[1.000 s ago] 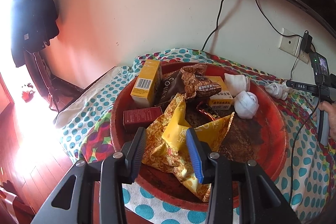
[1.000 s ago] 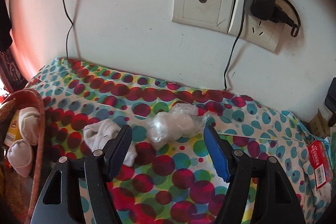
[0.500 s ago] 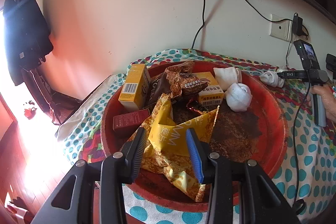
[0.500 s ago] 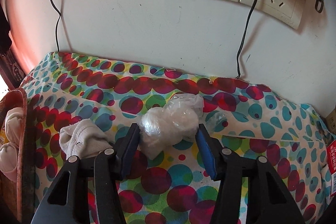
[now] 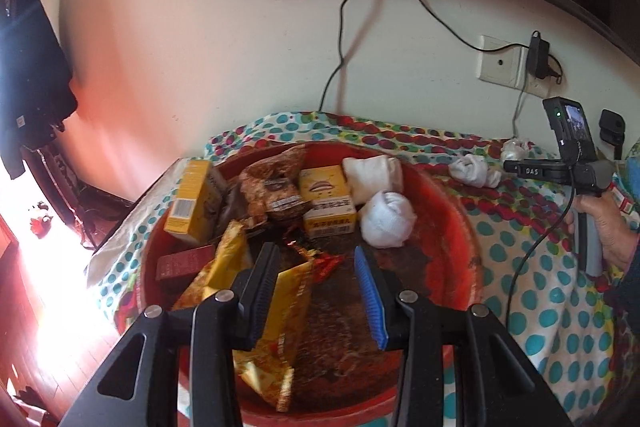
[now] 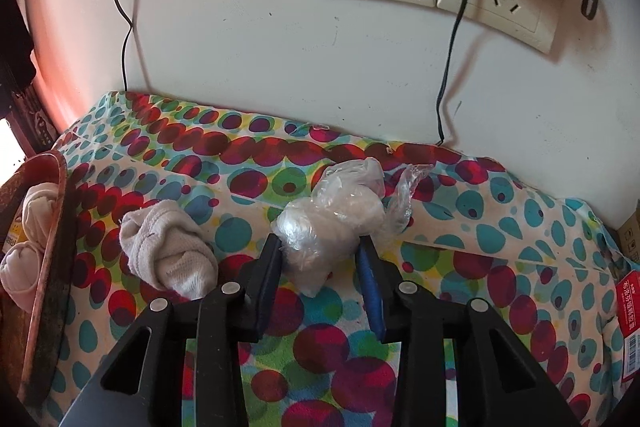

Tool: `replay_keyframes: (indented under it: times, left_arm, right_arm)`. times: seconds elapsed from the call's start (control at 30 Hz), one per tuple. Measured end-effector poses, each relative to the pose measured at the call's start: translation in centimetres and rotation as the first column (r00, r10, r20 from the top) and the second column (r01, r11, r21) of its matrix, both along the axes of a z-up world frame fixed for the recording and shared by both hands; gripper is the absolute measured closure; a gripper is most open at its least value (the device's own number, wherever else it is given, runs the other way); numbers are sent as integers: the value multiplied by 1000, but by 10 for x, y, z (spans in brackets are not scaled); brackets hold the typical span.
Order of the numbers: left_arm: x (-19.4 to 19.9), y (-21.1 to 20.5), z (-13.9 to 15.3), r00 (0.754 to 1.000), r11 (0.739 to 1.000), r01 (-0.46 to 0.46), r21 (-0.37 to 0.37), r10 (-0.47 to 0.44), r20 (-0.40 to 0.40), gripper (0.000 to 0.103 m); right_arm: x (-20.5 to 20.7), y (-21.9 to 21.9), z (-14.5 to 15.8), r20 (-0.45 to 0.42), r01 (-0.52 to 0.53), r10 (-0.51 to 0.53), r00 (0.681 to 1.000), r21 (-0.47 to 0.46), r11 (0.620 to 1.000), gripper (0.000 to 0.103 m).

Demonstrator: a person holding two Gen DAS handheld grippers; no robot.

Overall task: Organize objects
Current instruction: 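Move the right gripper to the plastic-wrapped white bundle on the sheet, then grasp the white sock with the left gripper while the right gripper grasps the plastic bundle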

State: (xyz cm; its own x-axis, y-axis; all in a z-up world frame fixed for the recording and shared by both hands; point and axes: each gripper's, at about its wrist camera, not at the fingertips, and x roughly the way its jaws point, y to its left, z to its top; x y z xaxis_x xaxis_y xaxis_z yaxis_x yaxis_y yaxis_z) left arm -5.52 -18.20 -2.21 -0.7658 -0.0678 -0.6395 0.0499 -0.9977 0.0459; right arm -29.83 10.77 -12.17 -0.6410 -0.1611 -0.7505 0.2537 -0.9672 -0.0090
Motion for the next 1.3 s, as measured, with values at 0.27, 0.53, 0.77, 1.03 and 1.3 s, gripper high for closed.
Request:
replay_keyframes:
  times: [0.27,0.53,0.77,1.03,1.3]
  left_arm:
    - [-46,79,12,980,977,184,108,-191,59,63]
    - [-103,132,-2,946,944,242,224,-280,160,63]
    - [-159,165,-19,948,954,170,246,-226,223,63]
    - [-209,184,-50,938,972,87,219,-154,310,63]
    - [-237,185,-61,945,979,13,202,-78,318,63]
  right_arm:
    - [41,48,6,-23,5,-5,1000,-6,1000,68]
    - [57,100,-2,-35,63,-65,997,-40,997,68]
    - [50,104,-9,10,87,-86,996,-29,996,68]
    - [50,101,-11,23,68,-68,997,-13,998,68]
    - [45,104,-13,58,66,-63,996,-48,997,67]
